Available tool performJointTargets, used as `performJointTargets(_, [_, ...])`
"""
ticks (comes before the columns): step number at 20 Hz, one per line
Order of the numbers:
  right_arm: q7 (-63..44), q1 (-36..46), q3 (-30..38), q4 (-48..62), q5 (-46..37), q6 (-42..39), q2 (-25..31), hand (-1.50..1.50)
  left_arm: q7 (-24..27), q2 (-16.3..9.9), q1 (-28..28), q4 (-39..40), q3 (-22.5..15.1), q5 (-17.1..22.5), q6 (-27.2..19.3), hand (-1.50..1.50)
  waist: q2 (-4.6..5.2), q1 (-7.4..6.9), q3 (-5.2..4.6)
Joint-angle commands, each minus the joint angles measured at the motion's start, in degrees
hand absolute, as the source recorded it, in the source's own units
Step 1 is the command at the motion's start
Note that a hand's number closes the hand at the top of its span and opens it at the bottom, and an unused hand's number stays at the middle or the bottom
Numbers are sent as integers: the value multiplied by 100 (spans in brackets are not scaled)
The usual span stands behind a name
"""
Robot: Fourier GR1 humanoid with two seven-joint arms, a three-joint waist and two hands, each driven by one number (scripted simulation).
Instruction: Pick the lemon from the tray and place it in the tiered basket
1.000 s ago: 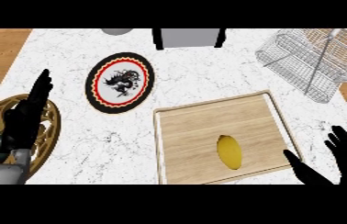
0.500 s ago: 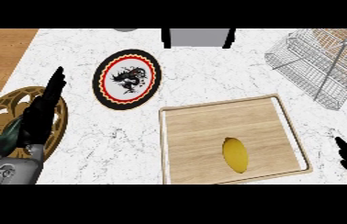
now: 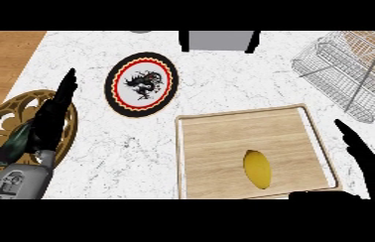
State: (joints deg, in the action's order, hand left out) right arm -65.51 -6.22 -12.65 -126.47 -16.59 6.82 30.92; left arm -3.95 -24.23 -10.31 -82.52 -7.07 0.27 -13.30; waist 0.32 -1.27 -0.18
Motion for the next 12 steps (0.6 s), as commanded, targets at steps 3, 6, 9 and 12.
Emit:
performJointTargets(3, [-1753,774,-397,311,61,-421,-302,-150,52,-29,105,-84,137,54,97,0,-24,-3,2])
performJointTargets(6, [-1703,932,-626,823,-150,-417,-508,-150,87,20,151,-47,58,-70,83,0,-22,-1,6])
performJointTargets(9, [-1475,696,-720,1047,-162,-519,-552,-150,212,68,43,191,147,-160,-2,0,-22,97,8])
performJointTargets(12, [-1700,714,-852,1001,-323,-545,-754,-150,183,30,367,-36,168,-18,191,0,-40,88,8])
